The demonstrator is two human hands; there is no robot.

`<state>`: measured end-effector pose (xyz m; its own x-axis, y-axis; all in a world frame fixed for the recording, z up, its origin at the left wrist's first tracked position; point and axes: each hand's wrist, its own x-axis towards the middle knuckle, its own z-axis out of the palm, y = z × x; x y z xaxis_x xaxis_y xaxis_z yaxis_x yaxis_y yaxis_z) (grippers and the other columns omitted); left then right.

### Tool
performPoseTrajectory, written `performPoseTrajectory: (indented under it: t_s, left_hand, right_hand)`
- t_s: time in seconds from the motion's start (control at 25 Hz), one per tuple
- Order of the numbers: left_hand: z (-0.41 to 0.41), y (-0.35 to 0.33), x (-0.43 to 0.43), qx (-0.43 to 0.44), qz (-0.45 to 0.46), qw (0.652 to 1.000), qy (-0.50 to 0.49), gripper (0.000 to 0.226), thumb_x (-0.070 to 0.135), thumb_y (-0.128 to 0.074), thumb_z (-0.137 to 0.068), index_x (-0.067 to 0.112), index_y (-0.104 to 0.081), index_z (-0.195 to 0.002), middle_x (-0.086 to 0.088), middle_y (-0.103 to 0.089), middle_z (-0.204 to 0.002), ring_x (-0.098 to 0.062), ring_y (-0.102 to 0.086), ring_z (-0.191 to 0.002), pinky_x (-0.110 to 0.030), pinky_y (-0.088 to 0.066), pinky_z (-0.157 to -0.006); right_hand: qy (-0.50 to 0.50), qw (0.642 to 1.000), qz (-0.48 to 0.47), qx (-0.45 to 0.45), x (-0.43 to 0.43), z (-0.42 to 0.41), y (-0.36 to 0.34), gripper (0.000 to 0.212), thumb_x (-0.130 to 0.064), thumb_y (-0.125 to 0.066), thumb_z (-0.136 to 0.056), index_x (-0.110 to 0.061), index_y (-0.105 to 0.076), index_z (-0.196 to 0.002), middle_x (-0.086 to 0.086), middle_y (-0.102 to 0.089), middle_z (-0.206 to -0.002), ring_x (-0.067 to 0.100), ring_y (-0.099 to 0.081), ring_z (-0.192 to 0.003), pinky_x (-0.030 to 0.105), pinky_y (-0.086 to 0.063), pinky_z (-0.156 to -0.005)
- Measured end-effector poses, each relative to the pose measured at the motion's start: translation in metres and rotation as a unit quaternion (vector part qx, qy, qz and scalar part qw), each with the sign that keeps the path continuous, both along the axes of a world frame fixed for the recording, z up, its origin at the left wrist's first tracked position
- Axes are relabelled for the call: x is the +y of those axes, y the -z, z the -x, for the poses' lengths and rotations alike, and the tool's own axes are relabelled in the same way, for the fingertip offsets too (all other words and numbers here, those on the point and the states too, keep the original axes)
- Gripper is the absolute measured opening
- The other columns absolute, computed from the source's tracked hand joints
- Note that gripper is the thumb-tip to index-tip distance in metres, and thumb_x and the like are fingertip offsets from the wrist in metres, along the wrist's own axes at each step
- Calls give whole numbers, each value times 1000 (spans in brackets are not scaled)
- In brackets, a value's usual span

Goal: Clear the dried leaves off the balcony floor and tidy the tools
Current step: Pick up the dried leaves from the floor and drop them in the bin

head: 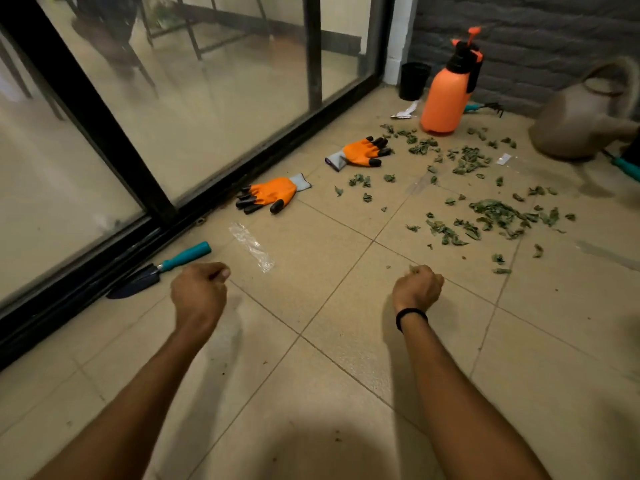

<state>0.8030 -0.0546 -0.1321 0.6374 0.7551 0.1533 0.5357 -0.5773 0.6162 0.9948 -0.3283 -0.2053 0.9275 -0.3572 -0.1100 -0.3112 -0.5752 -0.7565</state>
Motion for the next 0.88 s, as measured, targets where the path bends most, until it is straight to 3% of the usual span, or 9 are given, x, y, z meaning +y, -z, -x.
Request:
performPoseTrajectory:
  t_s: [0.16, 0.32, 0.52, 0.68, 0.88]
  left_hand:
    - [25, 7, 12, 24, -5, 999, -32, 17, 13, -65, -96, 6, -77, -104, -9, -77, -100, -24, -68, -93, -35, -53, -90]
    - [-19, 13, -20, -7, 23, 999, 27, 17, 13, -65, -96, 7, -77, -106, -8, -76, -104, -22, -68, -96, -36, -53, -92]
    - [-75, 29, -62, -11, 28, 995, 97, 18, 11, -62, -96, 9, -80, -96, -5, -76, -91, -17, -65, -82, -23, -40, -74]
    - [-86, 42, -72, -1, 39, 994, 106, 19, 9, -61, -96, 9, -79, -91, -5, -74, -83, -15, -62, -74, -23, -36, -69]
    - [-90, 53, -66, 9, 45, 993, 110, 18, 10, -62, -96, 9, -80, -94, -4, -76, -87, -12, -59, -74, -23, -36, -70]
  right_hand:
    - [-18, 1000, 23, 0, -29, -2, 21, 22, 0, -55, -96, 4, -65, -115, 20, -53, -125, 35, -57, -104, 32, -43, -90]
    - [-70, 997, 13, -15, -25, 2, 33, 22, 0, -54, -96, 0, -64, -116, 19, -57, -118, 34, -57, -106, 32, -42, -89]
    - [-139, 990, 32, 13, -35, -11, 36, 54, 1, -46, -99, -12, -35, -150, 18, -43, -134, 32, -50, -117, 33, -41, -95]
    - [-200, 979, 51, 8, -39, -20, 53, 38, -34, -48, -102, -13, -44, -134, 15, -38, -123, 33, -42, -117, 32, -39, -92]
    - [-170, 969, 174, -39, -22, -21, 67, 69, -69, -46, -90, -10, -46, -126, 16, -45, -117, 30, -44, -103, 42, -46, -89]
